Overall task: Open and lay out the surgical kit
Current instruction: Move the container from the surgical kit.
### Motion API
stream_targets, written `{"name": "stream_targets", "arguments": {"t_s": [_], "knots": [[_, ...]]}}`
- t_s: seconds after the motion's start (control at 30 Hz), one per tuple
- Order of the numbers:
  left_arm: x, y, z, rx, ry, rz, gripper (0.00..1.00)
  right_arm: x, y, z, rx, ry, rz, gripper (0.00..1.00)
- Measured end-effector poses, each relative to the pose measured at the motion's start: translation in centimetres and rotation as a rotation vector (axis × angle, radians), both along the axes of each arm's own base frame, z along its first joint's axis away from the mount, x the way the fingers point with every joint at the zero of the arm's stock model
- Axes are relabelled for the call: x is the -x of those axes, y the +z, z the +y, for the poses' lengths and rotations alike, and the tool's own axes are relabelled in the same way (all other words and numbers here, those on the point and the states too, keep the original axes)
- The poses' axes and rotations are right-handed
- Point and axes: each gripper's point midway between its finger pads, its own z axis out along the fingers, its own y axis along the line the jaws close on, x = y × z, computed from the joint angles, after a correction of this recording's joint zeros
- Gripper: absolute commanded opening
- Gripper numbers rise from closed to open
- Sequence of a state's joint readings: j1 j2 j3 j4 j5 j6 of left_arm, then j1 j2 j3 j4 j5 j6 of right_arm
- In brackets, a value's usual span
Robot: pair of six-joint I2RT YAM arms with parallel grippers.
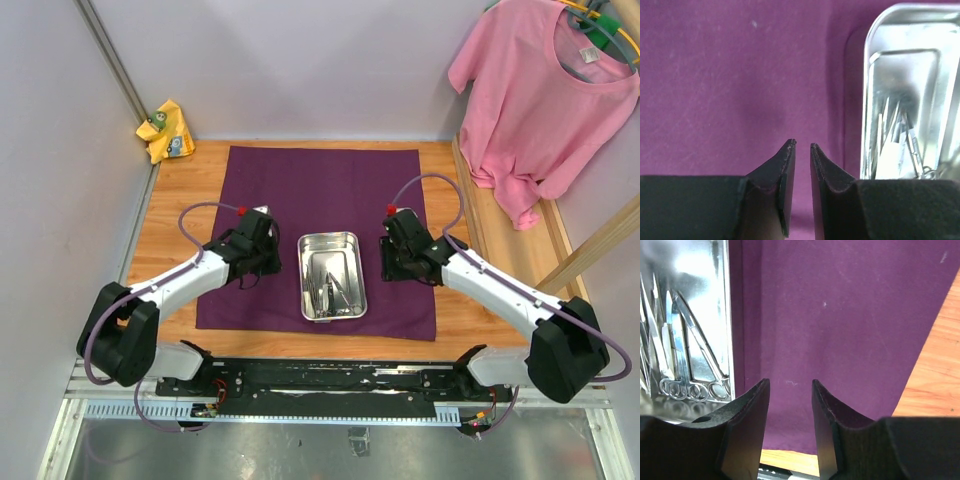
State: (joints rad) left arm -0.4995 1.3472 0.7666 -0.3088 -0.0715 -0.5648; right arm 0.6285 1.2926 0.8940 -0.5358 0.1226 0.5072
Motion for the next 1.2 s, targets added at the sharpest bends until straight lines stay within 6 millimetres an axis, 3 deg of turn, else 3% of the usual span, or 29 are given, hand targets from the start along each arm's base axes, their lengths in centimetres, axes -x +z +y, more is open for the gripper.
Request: {"name": "stream_targets", "arguments": {"t_s": [0.1, 0.5, 0.67, 0.87, 1.2], "knots": [[1.2, -1.0, 0.2, -0.026, -0.005, 0.036, 0.18, 0.1, 0.0, 0.3, -0.015, 0.024, 0.003, 0.4], [3.8, -1.9, -2.0, -0.04, -0.073, 0.06, 0.14, -0.1, 0.4, 1.6, -0.088, 0.084, 0.006, 0.39], [4.7, -3.2, -3.1, -0.067, -0.11, 0.097, 0.12, -0.2, 0.1, 2.2, -0.104, 0.099, 0.016, 0.39], [3.9, -4.3, -4.6, -0.088, -0.132, 0.122, 0.11, -0.1, 0.2, 2.4, -0.116, 0.107, 0.019, 0.4], [2.8, -4.3, -7.9, -0.092, -0.183, 0.108, 0.09, 0.0, 0.1, 2.6, -0.122, 0.112, 0.02, 0.4]]}}
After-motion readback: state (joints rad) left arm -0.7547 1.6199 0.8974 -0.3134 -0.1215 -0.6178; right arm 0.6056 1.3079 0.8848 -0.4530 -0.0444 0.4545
